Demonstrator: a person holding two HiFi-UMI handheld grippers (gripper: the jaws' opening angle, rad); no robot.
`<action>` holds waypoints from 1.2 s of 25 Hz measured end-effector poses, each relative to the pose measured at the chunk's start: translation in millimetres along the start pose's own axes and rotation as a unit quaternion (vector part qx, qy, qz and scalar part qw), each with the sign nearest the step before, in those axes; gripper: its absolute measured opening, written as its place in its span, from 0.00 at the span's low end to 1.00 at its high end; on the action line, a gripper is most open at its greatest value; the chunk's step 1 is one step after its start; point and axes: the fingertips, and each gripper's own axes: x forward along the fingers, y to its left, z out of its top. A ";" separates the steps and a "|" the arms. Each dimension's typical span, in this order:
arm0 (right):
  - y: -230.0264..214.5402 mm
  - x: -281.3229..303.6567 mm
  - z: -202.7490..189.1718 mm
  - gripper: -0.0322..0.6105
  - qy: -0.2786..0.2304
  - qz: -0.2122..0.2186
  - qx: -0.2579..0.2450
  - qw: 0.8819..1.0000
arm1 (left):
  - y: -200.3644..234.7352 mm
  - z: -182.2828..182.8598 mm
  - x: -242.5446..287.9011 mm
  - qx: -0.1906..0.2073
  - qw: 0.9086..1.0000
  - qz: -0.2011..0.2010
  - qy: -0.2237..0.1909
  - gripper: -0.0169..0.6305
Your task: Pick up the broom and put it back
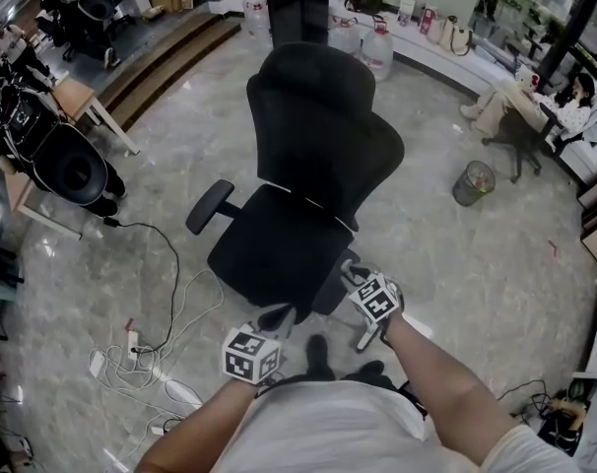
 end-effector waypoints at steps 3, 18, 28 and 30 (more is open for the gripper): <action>2.7 -7.0 2.9 0.24 -0.009 -0.002 0.000 1.000 | -8.8 -4.7 2.1 0.003 1.000 -0.006 0.002 0.04; 4.7 -204.9 128.6 0.19 -0.226 -0.047 0.104 0.967 | -66.5 87.0 17.4 0.062 0.993 -0.086 -0.050 0.04; -21.2 -345.3 126.5 0.05 -0.320 -0.146 0.143 0.925 | -189.9 179.9 58.7 0.119 0.969 -0.196 -0.096 0.04; -22.6 -358.5 117.3 0.05 -0.320 -0.156 0.158 0.921 | -214.0 192.8 60.0 0.129 0.962 -0.216 -0.103 0.04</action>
